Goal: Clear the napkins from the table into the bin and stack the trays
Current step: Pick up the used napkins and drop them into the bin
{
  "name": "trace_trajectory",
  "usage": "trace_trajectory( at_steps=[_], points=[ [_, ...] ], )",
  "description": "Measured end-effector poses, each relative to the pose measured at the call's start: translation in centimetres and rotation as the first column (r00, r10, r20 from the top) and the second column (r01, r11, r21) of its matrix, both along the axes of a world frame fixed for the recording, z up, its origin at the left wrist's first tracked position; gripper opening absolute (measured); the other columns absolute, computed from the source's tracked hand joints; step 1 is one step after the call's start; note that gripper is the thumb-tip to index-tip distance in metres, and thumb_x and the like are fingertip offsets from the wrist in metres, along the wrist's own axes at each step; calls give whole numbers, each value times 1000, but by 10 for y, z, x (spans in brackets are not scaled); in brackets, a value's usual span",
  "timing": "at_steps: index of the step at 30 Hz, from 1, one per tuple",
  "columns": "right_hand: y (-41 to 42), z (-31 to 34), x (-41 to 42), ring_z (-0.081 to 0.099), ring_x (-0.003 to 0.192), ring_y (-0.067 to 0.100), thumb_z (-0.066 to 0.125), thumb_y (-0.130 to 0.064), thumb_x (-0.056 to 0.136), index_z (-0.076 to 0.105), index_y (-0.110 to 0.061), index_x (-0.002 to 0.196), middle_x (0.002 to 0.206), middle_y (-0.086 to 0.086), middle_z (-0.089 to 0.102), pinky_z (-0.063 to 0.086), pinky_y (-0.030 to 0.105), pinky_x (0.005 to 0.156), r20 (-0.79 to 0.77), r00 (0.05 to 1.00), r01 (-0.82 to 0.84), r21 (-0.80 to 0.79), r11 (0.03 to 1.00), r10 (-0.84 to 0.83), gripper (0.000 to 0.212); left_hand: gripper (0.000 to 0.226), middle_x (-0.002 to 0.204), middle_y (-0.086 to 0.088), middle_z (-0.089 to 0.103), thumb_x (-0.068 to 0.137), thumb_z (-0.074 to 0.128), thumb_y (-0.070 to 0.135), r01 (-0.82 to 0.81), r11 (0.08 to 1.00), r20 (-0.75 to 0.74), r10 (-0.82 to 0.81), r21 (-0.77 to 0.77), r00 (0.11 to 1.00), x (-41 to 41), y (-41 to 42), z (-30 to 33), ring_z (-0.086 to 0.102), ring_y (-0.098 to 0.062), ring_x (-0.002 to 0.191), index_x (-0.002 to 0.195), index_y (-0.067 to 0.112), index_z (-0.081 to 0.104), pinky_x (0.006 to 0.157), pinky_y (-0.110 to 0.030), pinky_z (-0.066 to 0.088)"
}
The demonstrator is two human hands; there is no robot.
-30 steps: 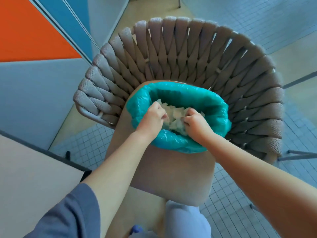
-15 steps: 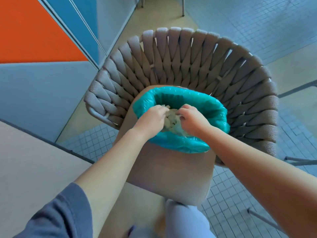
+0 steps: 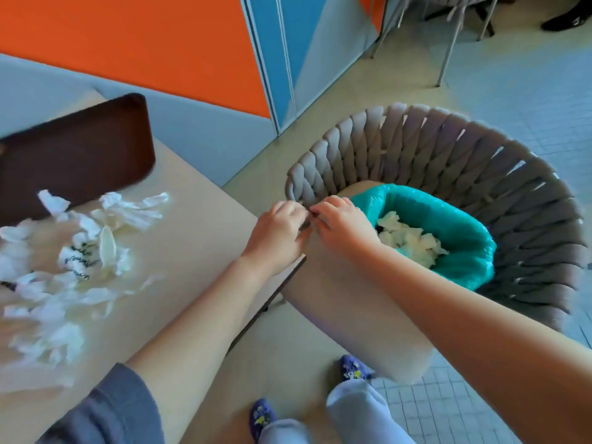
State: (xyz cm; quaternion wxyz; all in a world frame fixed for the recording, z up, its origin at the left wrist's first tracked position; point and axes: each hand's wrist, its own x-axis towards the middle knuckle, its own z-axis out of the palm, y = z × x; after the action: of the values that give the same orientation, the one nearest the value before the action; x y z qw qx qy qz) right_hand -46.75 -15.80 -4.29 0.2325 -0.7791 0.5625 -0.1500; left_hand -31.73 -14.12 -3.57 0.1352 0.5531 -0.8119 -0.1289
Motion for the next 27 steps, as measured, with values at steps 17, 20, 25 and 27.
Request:
trace_trajectory(
  at_steps=[17,20,25,27],
  points=[
    [119,11,309,47,119,28,53,-28,92,57,-15,123,123,8,56,40,41,97,52,929,-367,8,930,366,34,32,110,-7,63,76,59,32,-463,879,65,472,-118,879,303,188,-2,59,-32,100,100,13,68,79,-42,48],
    [141,9,346,53,107,35,61,-22,87,62,-9,116,111,14,60,50,50,86,110,887,-444,-66,894,449,32,42,121,-7,56,77,55,44,-530,824,50,549,-201,834,337,223,-10,48,-26,110,108,17,62,88,-40,42],
    [163,4,392,55,108,36,61,-3,81,62,-5,116,116,17,60,49,46,91,156,795,-586,-52,809,586,35,69,127,-11,45,66,62,61,-653,692,-40,677,-307,735,370,260,-26,40,-26,114,114,15,44,92,-36,32],
    [168,-1,404,45,123,30,56,-2,84,51,-11,130,137,10,48,43,41,99,107,780,-624,46,780,617,47,83,126,-18,45,58,71,59,-685,669,-76,697,-286,713,379,268,-33,42,-31,115,116,9,39,90,-39,37]
  ],
)
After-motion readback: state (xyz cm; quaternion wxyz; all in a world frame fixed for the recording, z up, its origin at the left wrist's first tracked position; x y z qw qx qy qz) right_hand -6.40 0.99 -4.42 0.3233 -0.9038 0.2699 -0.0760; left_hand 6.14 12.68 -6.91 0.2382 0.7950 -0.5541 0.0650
